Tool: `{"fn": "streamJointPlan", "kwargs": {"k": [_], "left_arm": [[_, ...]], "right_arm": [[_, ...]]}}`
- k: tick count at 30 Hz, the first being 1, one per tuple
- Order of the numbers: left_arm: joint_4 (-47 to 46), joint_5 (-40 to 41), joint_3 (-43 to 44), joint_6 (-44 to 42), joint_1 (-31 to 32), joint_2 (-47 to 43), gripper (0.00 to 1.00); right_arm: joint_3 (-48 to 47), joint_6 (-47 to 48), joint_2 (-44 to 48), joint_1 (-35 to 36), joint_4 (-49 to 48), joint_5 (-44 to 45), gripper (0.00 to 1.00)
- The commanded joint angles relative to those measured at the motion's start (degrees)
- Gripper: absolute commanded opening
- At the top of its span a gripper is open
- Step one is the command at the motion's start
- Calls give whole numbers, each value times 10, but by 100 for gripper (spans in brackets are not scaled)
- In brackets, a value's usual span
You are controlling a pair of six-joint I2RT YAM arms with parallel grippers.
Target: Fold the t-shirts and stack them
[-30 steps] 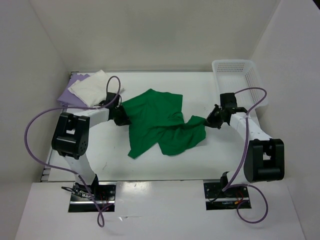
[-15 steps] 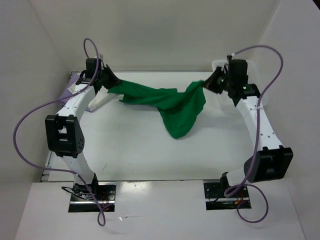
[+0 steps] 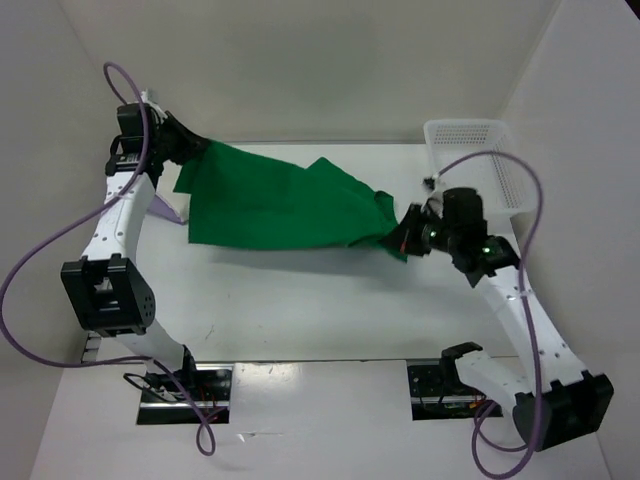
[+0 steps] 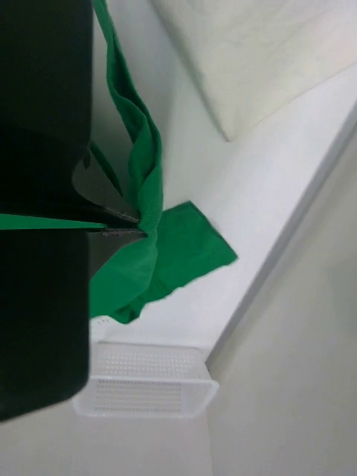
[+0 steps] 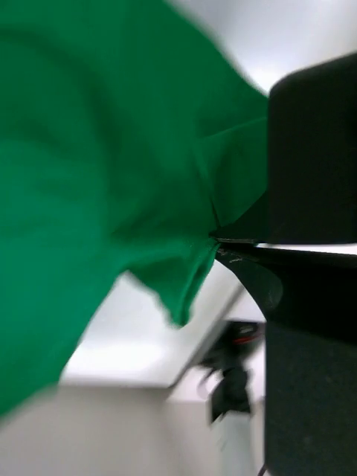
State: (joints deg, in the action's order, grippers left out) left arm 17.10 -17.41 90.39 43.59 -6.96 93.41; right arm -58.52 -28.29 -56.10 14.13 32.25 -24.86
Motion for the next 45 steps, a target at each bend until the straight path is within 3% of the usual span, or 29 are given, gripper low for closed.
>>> {"fn": "streamJointPlan", "kwargs": {"k": [1, 5, 7, 9, 10, 12, 13, 16, 17, 20, 21, 22, 26, 28, 33, 40, 45], "left_arm": [[12, -17, 2, -20, 10, 70, 8], [23, -9, 22, -39, 32, 157, 17], [23, 4, 29, -39, 32, 174, 31], [29, 20, 29, -51, 32, 180, 46], [29, 27, 23, -51, 32, 174, 62], [35, 39, 14, -59, 32, 159, 71], [35, 47, 6, -66, 32, 137, 75], [40, 67, -50, -81, 32, 74, 100], [48, 67, -90, -87, 32, 58, 100], [43, 70, -177, -87, 25, -22, 100], [43, 63, -234, -82, 15, -62, 100], [43, 49, -261, -82, 7, -80, 96], [49, 63, -375, -13, -10, -164, 31], [61, 85, -414, 20, -16, -201, 25], [50, 110, -507, 108, -34, -249, 25], [70, 184, -535, 156, -54, -260, 50], [65, 205, -572, 191, -60, -265, 51]], "right_arm": [[95, -34, -12, 14, 92, -48, 0], [155, -40, -38, 37, 135, -49, 1], [148, -47, -46, 71, 140, -48, 9], [141, -28, -63, 97, 156, -55, 26], [141, -21, -77, 102, 172, -55, 33], [120, -10, -77, 102, 178, -47, 49], [109, -1, -83, 102, 186, -33, 51], [58, 12, -107, 94, 194, -1, 52], [51, 12, -120, 89, 180, -1, 52], [45, -16, -133, 89, 121, 17, 25], [45, -37, -133, 89, 101, 17, 7], [53, -47, -133, 89, 82, 17, 0], [69, -74, -152, 84, 14, 27, 0], [63, -74, -173, 84, 9, 42, 0], [38, -53, -191, 84, 9, 63, 8], [67, -47, -177, 84, -24, 45, 18], [81, -34, -156, 84, -30, 39, 22]]}}
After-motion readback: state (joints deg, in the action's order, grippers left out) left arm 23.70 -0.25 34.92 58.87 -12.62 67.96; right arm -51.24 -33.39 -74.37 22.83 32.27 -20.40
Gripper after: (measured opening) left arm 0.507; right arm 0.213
